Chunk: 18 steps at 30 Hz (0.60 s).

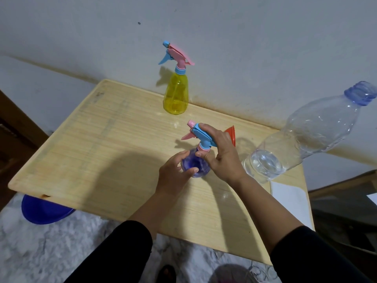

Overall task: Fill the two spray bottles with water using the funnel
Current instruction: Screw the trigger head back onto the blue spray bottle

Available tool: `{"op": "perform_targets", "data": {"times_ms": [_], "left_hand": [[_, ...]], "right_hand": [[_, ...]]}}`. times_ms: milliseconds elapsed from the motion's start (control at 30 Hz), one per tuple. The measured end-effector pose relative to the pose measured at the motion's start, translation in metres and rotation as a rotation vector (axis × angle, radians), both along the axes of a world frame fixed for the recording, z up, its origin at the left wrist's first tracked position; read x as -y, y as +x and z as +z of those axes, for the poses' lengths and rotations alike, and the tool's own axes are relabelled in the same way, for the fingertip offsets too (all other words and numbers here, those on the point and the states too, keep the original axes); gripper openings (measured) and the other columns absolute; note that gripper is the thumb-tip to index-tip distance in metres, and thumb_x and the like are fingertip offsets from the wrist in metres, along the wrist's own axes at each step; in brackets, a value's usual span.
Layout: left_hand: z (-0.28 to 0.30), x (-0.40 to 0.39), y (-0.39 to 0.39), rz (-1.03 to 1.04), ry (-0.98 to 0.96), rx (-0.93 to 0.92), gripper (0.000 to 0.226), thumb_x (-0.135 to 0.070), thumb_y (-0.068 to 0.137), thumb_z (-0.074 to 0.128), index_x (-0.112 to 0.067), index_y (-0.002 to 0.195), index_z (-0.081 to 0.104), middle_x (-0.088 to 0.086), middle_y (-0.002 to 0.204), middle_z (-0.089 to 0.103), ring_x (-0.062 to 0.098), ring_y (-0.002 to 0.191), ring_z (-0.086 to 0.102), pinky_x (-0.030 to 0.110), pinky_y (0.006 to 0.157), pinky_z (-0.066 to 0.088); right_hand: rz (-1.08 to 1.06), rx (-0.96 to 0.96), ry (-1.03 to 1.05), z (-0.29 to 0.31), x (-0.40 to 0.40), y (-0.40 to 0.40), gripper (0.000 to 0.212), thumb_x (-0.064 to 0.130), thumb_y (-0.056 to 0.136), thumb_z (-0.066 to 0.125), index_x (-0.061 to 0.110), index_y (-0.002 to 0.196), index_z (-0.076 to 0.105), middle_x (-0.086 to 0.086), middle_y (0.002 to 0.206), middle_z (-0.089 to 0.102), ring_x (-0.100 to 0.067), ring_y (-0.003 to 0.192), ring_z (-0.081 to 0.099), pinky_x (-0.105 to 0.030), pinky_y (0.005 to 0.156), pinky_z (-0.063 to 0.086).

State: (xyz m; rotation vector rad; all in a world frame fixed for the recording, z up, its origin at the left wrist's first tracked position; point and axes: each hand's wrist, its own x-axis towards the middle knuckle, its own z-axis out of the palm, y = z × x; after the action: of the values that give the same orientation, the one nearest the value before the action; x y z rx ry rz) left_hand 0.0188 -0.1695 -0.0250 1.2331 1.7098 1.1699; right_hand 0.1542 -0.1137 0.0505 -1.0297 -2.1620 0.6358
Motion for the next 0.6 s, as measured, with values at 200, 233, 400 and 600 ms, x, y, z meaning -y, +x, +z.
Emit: {"op": "perform_targets", "data": {"times_ms": [200,233,400,600], "left_hand": [[-0.002,0.0,0.001,0.003,-0.004,-0.056,0.065,-0.053,0.064,0.066,-0.02,0.12,0.061,-0.01,0.116,0.063,0.001,0.097,0.056,-0.001,0.074,0.041],[-0.003,0.0,0.001,0.003,-0.007,-0.058,0.068,-0.056,0.063,0.065,-0.021,0.12,0.06,-0.01,0.117,0.064,0.002,0.098,0.057,0.002,0.076,0.043],[-0.005,-0.002,0.0,0.027,-0.009,-0.032,0.058,-0.038,0.069,0.076,-0.018,0.121,0.06,-0.005,0.121,0.064,0.005,0.104,0.058,0.009,0.082,0.045],[-0.005,0.0,0.001,0.027,0.01,-0.067,0.07,-0.06,0.062,0.066,-0.018,0.118,0.062,-0.007,0.117,0.065,0.003,0.098,0.058,0.002,0.075,0.043]], "right_hand": [[0.008,-0.012,-0.046,-0.004,-0.001,0.002,0.067,0.007,0.08,0.065,0.04,0.133,0.039,0.012,0.124,0.053,-0.016,0.108,0.051,-0.023,0.092,0.042],[-0.019,-0.014,-0.02,-0.005,-0.001,-0.001,0.065,0.011,0.079,0.066,0.039,0.132,0.039,0.004,0.119,0.058,-0.018,0.103,0.051,-0.021,0.089,0.041],[0.02,0.023,0.054,-0.005,-0.003,0.005,0.063,0.013,0.083,0.063,0.036,0.135,0.036,0.001,0.119,0.056,-0.014,0.105,0.049,-0.013,0.092,0.036],[-0.017,-0.058,-0.045,-0.002,0.003,-0.004,0.068,0.003,0.08,0.065,0.04,0.131,0.039,0.025,0.125,0.045,-0.017,0.109,0.048,-0.017,0.09,0.038]]}}
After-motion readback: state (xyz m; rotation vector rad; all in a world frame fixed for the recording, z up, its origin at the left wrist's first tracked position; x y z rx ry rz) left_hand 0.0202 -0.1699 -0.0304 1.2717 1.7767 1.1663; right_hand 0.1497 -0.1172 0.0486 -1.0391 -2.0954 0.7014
